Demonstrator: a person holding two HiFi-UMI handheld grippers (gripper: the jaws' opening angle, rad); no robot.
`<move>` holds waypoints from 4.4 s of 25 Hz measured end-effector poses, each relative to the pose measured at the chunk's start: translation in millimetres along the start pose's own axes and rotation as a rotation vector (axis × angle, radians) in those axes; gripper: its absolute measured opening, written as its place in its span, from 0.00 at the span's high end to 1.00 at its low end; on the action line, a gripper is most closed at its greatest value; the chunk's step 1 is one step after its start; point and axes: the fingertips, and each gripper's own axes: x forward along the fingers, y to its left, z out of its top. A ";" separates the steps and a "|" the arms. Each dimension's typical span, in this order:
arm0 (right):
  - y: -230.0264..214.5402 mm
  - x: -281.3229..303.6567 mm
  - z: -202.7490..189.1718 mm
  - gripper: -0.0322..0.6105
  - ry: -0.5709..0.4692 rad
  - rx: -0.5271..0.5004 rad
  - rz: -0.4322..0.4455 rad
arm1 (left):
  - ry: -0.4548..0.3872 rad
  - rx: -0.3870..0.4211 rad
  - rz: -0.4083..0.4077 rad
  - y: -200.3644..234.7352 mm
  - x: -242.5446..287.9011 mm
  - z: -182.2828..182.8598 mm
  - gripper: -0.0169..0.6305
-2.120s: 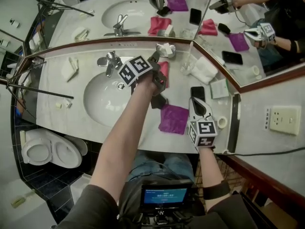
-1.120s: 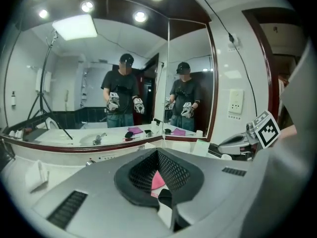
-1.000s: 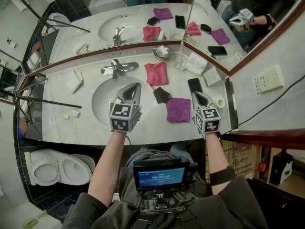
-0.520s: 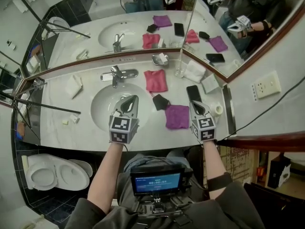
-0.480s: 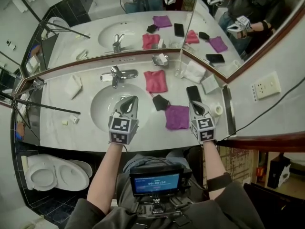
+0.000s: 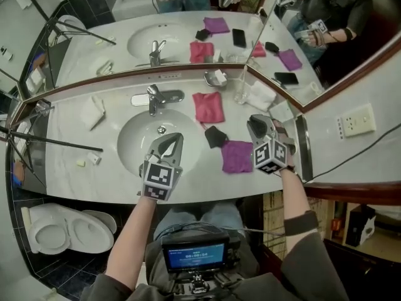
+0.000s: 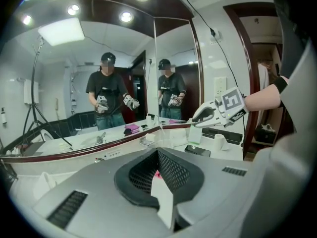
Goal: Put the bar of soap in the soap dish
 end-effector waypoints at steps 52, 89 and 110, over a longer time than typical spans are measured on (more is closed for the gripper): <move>-23.9 264.9 5.2 0.57 0.094 -0.578 0.162 | 0.057 -0.179 0.033 37.4 98.4 -46.4 0.97; -26.6 72.5 97.0 0.63 -0.115 0.301 0.025 | -0.007 -0.107 -0.017 51.9 26.2 -5.6 0.97; 21.5 16.9 17.4 0.64 -0.144 0.958 -0.135 | 0.021 0.046 -0.161 21.0 48.1 2.2 0.97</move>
